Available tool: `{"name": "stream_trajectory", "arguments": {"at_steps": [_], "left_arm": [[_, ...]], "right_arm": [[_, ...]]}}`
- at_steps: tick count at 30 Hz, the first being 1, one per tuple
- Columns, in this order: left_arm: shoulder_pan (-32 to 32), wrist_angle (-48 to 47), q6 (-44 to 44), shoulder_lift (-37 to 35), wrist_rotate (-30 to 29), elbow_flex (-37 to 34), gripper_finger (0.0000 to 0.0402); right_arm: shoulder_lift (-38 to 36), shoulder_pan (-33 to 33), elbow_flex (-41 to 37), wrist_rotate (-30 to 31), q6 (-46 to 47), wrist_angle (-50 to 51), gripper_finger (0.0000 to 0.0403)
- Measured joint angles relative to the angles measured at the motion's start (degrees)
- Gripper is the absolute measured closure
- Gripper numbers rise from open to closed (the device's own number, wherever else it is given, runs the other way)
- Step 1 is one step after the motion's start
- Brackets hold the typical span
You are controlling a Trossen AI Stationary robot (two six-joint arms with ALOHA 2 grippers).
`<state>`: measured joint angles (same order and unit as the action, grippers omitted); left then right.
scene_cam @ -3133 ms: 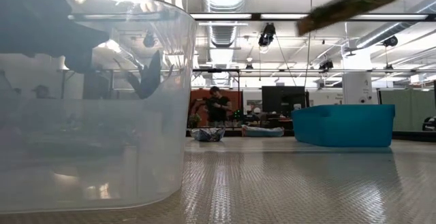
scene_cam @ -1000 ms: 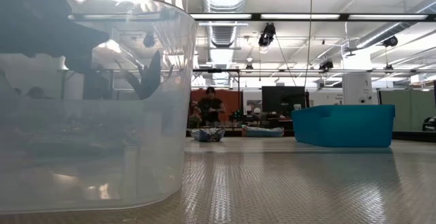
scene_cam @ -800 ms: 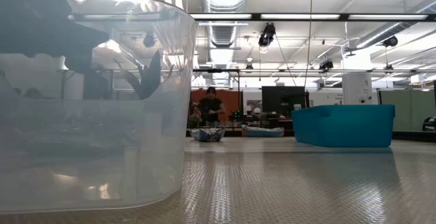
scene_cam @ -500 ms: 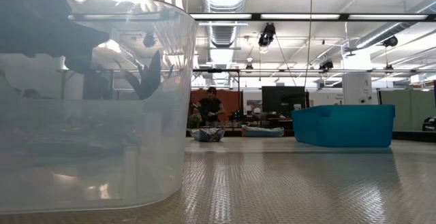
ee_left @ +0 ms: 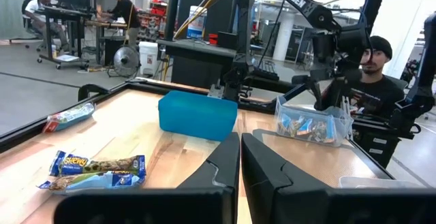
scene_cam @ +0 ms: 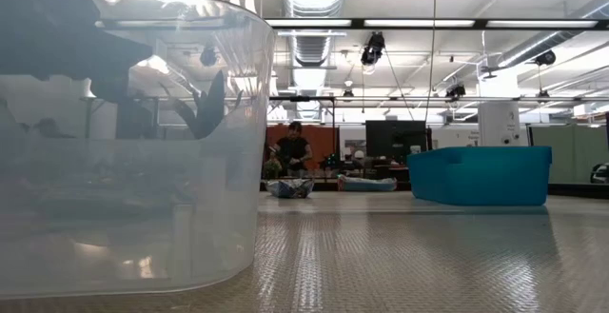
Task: Pick and place Granola Bars by type
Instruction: Put the red granola bar into the left transparent bin
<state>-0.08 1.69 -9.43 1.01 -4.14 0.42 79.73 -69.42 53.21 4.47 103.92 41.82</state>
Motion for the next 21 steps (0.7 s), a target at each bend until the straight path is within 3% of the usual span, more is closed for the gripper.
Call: {"name": "stream_trajectory", "arguments": {"at_steps": [10, 21], "left_arm": [[0.0, 0.0, 0.0, 0.0, 0.0, 0.0, 0.0402], [0.0, 0.0, 0.0, 0.0, 0.0, 0.0, 0.0402]], "right_arm": [[-5.7, 6.0, 0.0, 3.8, -11.5, -0.1, 0.0227], [-7.6, 21.7, 1.9, 4.7, -35.6, -2.3, 0.0227]]}}
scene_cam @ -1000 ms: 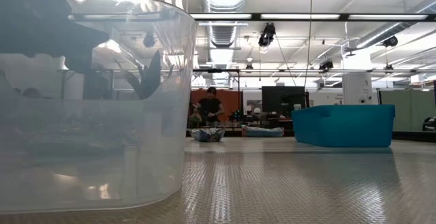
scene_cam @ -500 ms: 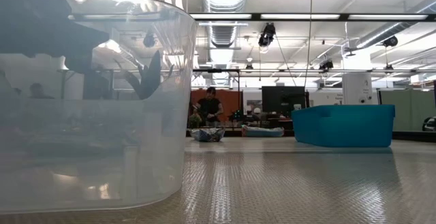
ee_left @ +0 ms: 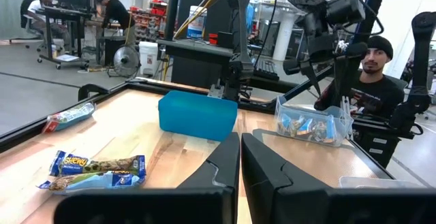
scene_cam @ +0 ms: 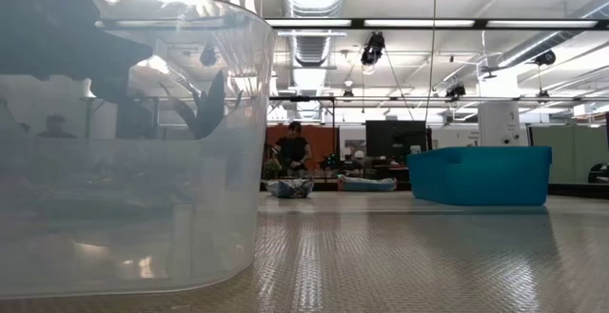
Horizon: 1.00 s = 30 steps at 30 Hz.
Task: Pick and place Granola Bars by type
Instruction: Put the red granola bar into the left transparent bin
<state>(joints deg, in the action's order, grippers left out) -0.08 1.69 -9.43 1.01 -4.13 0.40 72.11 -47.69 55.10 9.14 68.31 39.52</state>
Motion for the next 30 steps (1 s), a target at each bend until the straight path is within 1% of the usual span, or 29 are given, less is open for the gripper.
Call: {"name": "stream_trajectory", "arguments": {"at_steps": [6, 14, 23, 26, 30], "left_arm": [[0.0, 0.0, 0.0, 0.0, 0.0, 0.0, 0.0402], [0.0, 0.0, 0.0, 0.0, 0.0, 0.0, 0.0402], [0.0, 0.0, 0.0, 0.0, 0.0, 0.0, 0.0402], [0.0, 0.0, 0.0, 0.0, 0.0, 0.0, 0.0402], [0.0, 0.0, 0.0, 0.0, 0.0, 0.0, 0.0402]], "right_arm": [[1.2, 9.7, 4.0, 0.0, -17.5, -1.5, 0.0227], [4.2, 23.2, 10.2, -0.1, -33.7, -1.3, 0.0227], [9.4, 35.2, 17.6, -0.3, -45.7, -1.2, 0.0227], [10.6, 38.7, 19.8, -0.2, -47.6, -0.9, 0.0227], [11.4, 44.2, 22.4, -0.2, -53.3, -0.7, 0.0227]]}}
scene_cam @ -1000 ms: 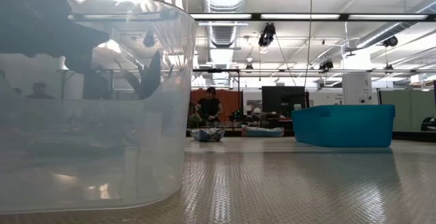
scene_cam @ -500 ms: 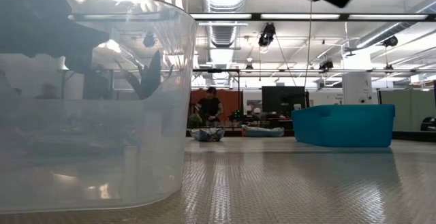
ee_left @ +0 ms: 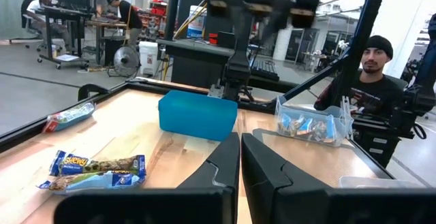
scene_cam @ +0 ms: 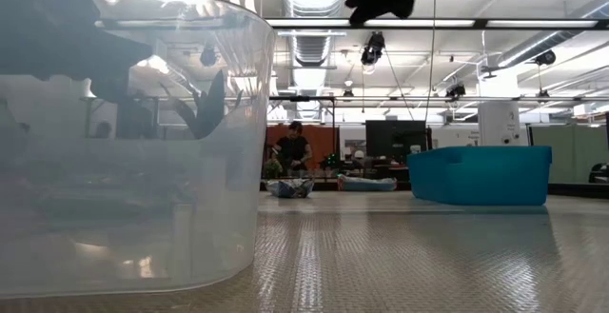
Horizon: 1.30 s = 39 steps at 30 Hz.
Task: Pick and place Granola Bars by type
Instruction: Put the red granola bar into the left transparent bin
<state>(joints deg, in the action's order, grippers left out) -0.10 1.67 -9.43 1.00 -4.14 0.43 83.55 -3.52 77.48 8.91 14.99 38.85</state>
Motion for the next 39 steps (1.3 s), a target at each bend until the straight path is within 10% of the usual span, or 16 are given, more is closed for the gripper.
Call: {"name": "stream_trajectory", "arguments": {"at_steps": [18, 39], "left_arm": [[0.0, 0.0, 0.0, 0.0, 0.0, 0.0, 0.0402], [0.0, 0.0, 0.0, 0.0, 0.0, 0.0, 0.0402]], "right_arm": [[7.2, 26.5, 7.9, -17.0, -26.4, 2.4, 0.0227], [21.1, 40.3, 18.5, -16.0, -33.2, 6.0, 0.0227]]}}
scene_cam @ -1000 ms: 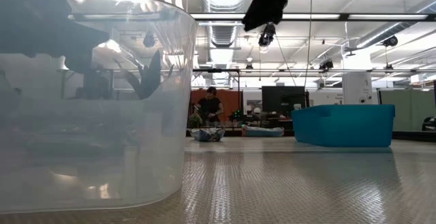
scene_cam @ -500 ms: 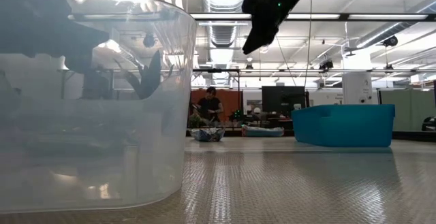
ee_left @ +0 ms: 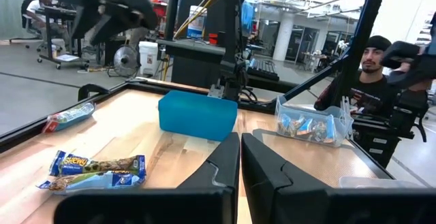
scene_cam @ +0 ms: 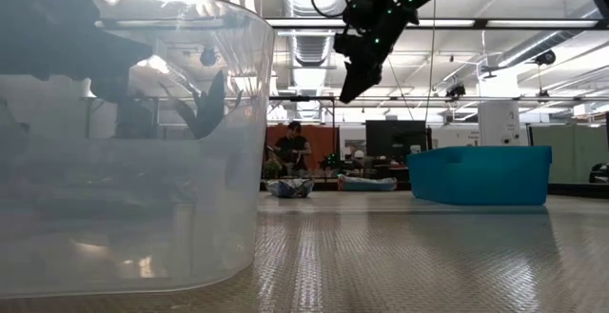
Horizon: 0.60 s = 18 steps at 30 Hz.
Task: Pick and place Granola Bars by type
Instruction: Put the red granola bar into the left transparent bin
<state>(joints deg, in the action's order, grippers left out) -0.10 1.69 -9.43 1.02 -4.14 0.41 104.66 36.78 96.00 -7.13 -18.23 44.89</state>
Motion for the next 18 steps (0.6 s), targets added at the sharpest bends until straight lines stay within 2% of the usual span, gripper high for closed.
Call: {"name": "stream_trajectory", "arguments": {"at_steps": [9, 18], "left_arm": [[0.0, 0.0, 0.0, 0.0, 0.0, 0.0, 0.0402], [0.0, 0.0, 0.0, 0.0, 0.0, 0.0, 0.0402]], "right_arm": [[9.2, 3.7, 9.3, 0.7, -4.3, 7.6, 0.0227], [19.9, 6.4, 18.7, 3.1, -4.5, 17.6, 0.0227]]}}
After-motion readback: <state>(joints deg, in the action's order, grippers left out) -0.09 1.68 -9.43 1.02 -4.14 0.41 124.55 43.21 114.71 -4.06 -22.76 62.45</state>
